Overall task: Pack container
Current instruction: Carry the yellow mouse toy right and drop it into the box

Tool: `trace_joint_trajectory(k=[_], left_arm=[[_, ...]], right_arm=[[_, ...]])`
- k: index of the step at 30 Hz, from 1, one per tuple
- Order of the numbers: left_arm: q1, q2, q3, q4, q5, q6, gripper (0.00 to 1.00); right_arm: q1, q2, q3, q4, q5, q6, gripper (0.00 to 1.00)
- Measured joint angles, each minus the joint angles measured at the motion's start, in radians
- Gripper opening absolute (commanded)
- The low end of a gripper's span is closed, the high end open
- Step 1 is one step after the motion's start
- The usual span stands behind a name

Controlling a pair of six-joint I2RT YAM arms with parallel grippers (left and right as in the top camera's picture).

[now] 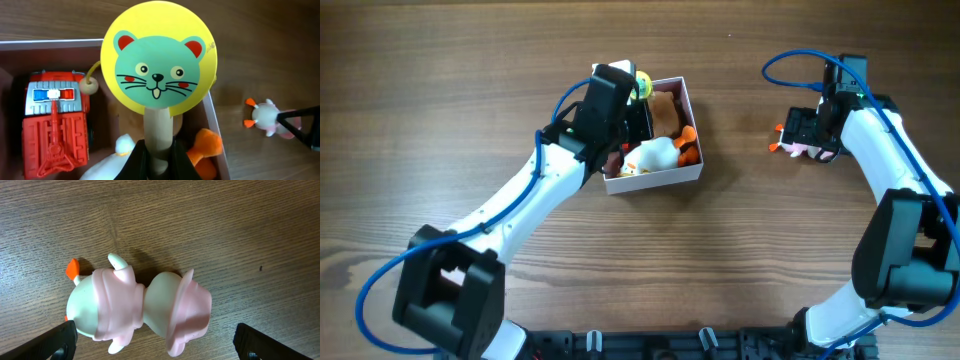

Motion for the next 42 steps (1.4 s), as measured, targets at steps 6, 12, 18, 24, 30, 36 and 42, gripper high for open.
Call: trace_joint_trajectory(k=[6, 12, 18, 24, 30, 36, 42], left_arm=[[0.0, 0.039, 0.0, 0.02, -0.011, 0.018, 0.18], [0.0, 0.081, 0.0, 0.028, -0.019, 0.035, 0.65], [0.0, 0.081, 0.0, 0.032, -0.023, 0.038, 0.62], [0.005, 0.0, 0.0, 0.0, -0.039, 0.039, 0.6], [0.206, -0.193, 0.013, -0.266, -0.291, -0.012, 0.73], [0.448, -0.193, 0.013, -0.332, -0.31, -0.063, 1.0], [0.465, -0.193, 0.013, -0.373, -0.303, -0.063, 1.0]], right_arm=[[0.0, 0.0, 0.0, 0.0, 0.0, 0.0, 1.0], [0.0, 0.0, 0.0, 0.0, 0.0, 0.0, 1.0], [0.0, 0.0, 0.0, 0.0, 0.0, 0.0, 1.0], [0.0, 0.0, 0.0, 0.0, 0.0, 0.0, 1.0], [0.0, 0.0, 0.0, 0.0, 0.0, 0.0, 1.0], [0.0, 0.0, 0.0, 0.0, 0.0, 0.0, 1.0], [0.0, 0.0, 0.0, 0.0, 0.0, 0.0, 0.99]])
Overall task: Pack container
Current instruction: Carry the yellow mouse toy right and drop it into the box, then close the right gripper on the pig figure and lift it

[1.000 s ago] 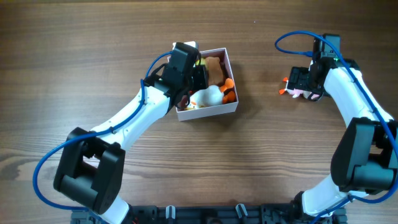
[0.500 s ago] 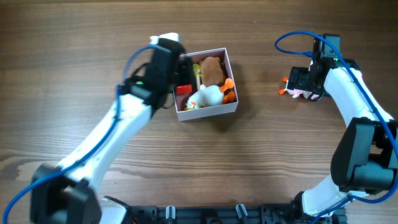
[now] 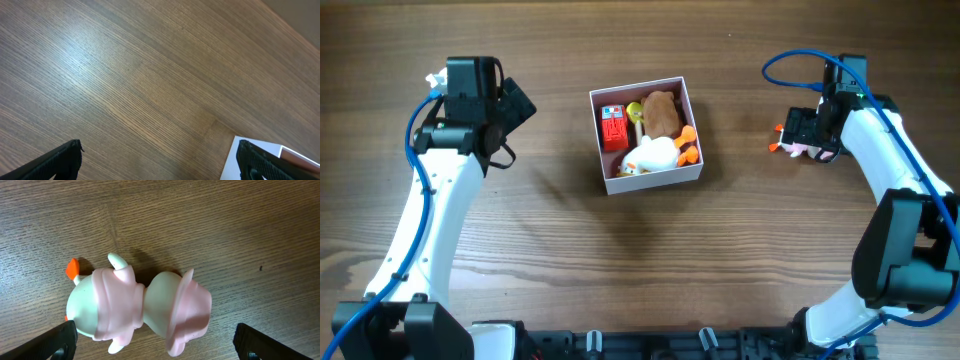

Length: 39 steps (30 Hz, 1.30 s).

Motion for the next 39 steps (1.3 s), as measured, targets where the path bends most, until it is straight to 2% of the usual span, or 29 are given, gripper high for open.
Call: trace_joint_trajectory(k=[7, 17, 23, 29, 32, 35, 39], left_arm=[[0.0, 0.0, 0.0, 0.0, 0.0, 0.0, 1.0], [0.0, 0.0, 0.0, 0.0, 0.004, 0.0, 1.0], [0.0, 0.0, 0.0, 0.0, 0.004, 0.0, 1.0], [0.0, 0.0, 0.0, 0.0, 0.004, 0.0, 1.0], [0.0, 0.0, 0.0, -0.001, 0.004, 0.0, 1.0], [0.0, 0.0, 0.0, 0.0, 0.004, 0.0, 1.0], [0.0, 0.0, 0.0, 0.0, 0.004, 0.0, 1.0]], right_arm=[[0.0, 0.0, -0.001, 0.011, 0.0, 0.0, 0.99], [0.0, 0.0, -0.003, 0.215, -0.03, 0.0, 0.99], [0.0, 0.0, -0.003, 0.173, -0.031, -0.009, 1.0], [0.0, 0.0, -0.003, 0.126, -0.045, -0.317, 1.0], [0.0, 0.0, -0.003, 0.099, -0.083, -0.523, 1.0], [0.0, 0.0, -0.003, 0.092, -0.099, -0.657, 1.0], [0.0, 0.003, -0.003, 0.102, -0.117, -0.763, 1.0]])
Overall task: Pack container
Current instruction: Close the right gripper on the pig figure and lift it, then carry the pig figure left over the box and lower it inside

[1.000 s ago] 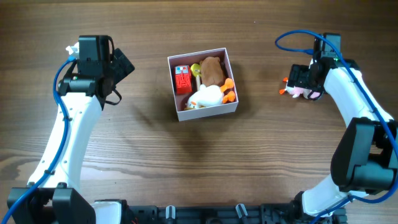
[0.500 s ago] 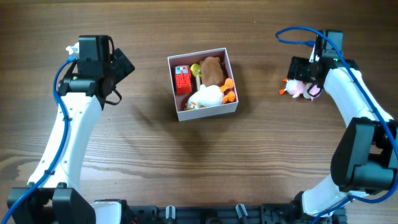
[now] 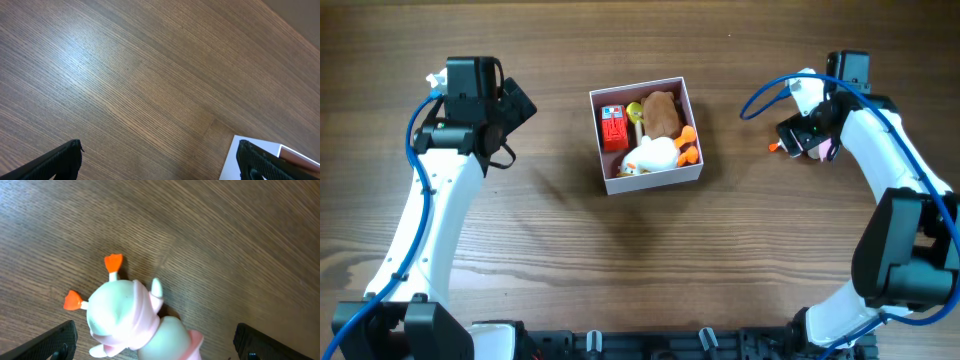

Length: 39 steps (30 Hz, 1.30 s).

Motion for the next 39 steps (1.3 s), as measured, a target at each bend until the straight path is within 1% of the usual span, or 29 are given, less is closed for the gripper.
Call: trace_joint_trajectory(k=[6, 7, 8, 9, 10, 11, 13, 15, 18, 21, 24, 25, 27, 29, 34, 36, 39], left_arm=[[0.0, 0.0, 0.0, 0.0, 0.0, 0.0, 1.0], [0.0, 0.0, 0.0, 0.0, 0.0, 0.0, 1.0], [0.0, 0.0, 0.0, 0.0, 0.0, 0.0, 1.0], [0.0, 0.0, 0.0, 0.0, 0.0, 0.0, 1.0], [0.0, 0.0, 0.0, -0.001, 0.0, 0.0, 1.0], [0.0, 0.0, 0.0, 0.0, 0.0, 0.0, 1.0], [0.0, 0.0, 0.0, 0.0, 0.0, 0.0, 1.0], [0.0, 0.0, 0.0, 0.0, 0.0, 0.0, 1.0], [0.0, 0.0, 0.0, 0.0, 0.0, 0.0, 1.0], [0.0, 0.0, 0.0, -0.001, 0.0, 0.0, 1.0], [0.0, 0.0, 0.0, 0.0, 0.0, 0.0, 1.0], [0.0, 0.0, 0.0, -0.001, 0.0, 0.0, 1.0], [0.0, 0.0, 0.0, -0.001, 0.0, 0.0, 1.0], [0.0, 0.0, 0.0, -0.001, 0.0, 0.0, 1.0], [0.0, 0.0, 0.0, 0.0, 0.0, 0.0, 1.0], [0.0, 0.0, 0.0, -0.001, 0.0, 0.0, 1.0], [0.0, 0.0, 0.0, 0.0, 0.0, 0.0, 1.0]], right_arm=[[-0.001, 0.087, 0.0, 0.0, -0.075, -0.148, 1.0], [-0.001, 0.112, 0.0, 0.001, -0.079, -0.166, 0.97], [-0.001, 0.135, 0.0, 0.003, -0.082, -0.181, 0.85], [-0.002, 0.146, 0.005, 0.008, -0.095, -0.193, 0.57], [-0.003, 0.153, 0.008, 0.013, -0.108, -0.206, 0.25], [-0.003, 0.154, 0.008, 0.02, -0.109, -0.209, 0.05], [-0.002, 0.165, 0.008, 0.054, -0.104, -0.196, 0.04], [0.0, 0.165, 0.014, 0.061, -0.072, -0.149, 0.04], [0.0, 0.158, 0.055, 0.053, -0.037, -0.032, 0.04], [0.01, 0.063, 0.081, 0.052, -0.024, 0.088, 0.04], [0.071, -0.094, 0.089, 0.053, -0.014, 0.137, 0.04], [0.118, -0.165, 0.095, 0.053, -0.013, 0.145, 0.04], [0.214, -0.253, 0.109, 0.055, -0.01, 0.153, 0.05], [0.34, -0.311, 0.116, 0.054, -0.01, 0.134, 0.04], [0.645, -0.317, 0.117, 0.05, -0.02, 0.039, 0.04], [0.71, -0.311, 0.117, 0.058, -0.021, 0.043, 0.04], [0.809, -0.272, 0.117, 0.079, -0.032, 0.107, 0.04]])
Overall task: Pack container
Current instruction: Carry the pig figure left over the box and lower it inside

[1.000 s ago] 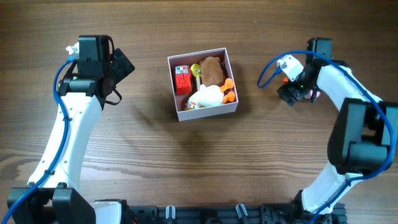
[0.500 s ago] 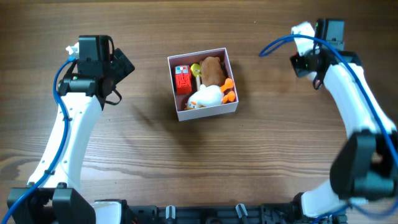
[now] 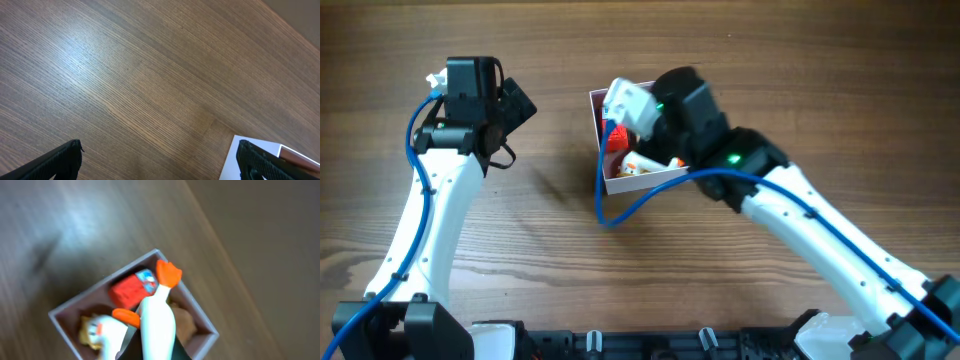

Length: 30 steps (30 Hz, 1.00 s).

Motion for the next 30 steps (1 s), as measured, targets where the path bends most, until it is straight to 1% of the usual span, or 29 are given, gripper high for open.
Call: trace_joint_trajectory(k=[2, 8, 11, 12, 13, 14, 15, 16, 19, 21, 22, 23, 24, 25, 30], left_arm=[[0.0, 0.0, 0.0, 0.0, 0.0, 0.0, 1.0], [0.0, 0.0, 0.0, 0.0, 0.0, 0.0, 1.0], [0.0, 0.0, 0.0, 0.0, 0.0, 0.0, 1.0], [0.0, 0.0, 0.0, 0.0, 0.0, 0.0, 1.0], [0.0, 0.0, 0.0, 0.0, 0.0, 0.0, 1.0], [0.0, 0.0, 0.0, 0.0, 0.0, 0.0, 1.0], [0.0, 0.0, 0.0, 0.0, 0.0, 0.0, 1.0], [0.0, 0.0, 0.0, 0.0, 0.0, 0.0, 1.0], [0.0, 0.0, 0.0, 0.0, 0.0, 0.0, 1.0], [0.0, 0.0, 0.0, 0.0, 0.0, 0.0, 1.0], [0.0, 0.0, 0.0, 0.0, 0.0, 0.0, 1.0], [0.0, 0.0, 0.0, 0.0, 0.0, 0.0, 1.0], [0.0, 0.0, 0.0, 0.0, 0.0, 0.0, 1.0], [0.0, 0.0, 0.0, 0.0, 0.0, 0.0, 1.0], [0.0, 0.0, 0.0, 0.0, 0.0, 0.0, 1.0]], right_arm=[[0.018, 0.041, 0.0, 0.003, -0.025, 0.023, 0.04], [0.023, 0.245, 0.0, 0.043, -0.094, 0.053, 0.04], [0.023, 0.284, 0.0, 0.058, -0.112, 0.056, 0.04], [0.023, 0.288, 0.0, 0.058, -0.114, 0.056, 0.27], [0.023, 0.288, 0.0, 0.061, -0.117, 0.056, 0.46], [0.023, 0.288, 0.0, 0.062, -0.119, 0.06, 0.6], [0.023, 0.288, 0.0, 0.061, -0.121, 0.066, 0.7], [0.023, 0.288, 0.0, 0.062, -0.12, 0.065, 0.74], [0.023, 0.288, 0.0, 0.061, -0.115, 0.07, 0.76], [0.023, 0.288, 0.0, 0.058, -0.095, 0.071, 0.74], [0.023, 0.288, 0.0, 0.053, -0.082, 0.071, 0.64], [0.023, 0.288, 0.0, 0.05, -0.071, 0.071, 0.48], [0.023, 0.287, 0.0, 0.048, -0.063, 0.076, 0.28], [0.023, 0.286, 0.0, 0.046, -0.06, 0.084, 0.05], [0.023, 0.267, 0.0, 0.011, -0.055, 0.139, 0.04]])
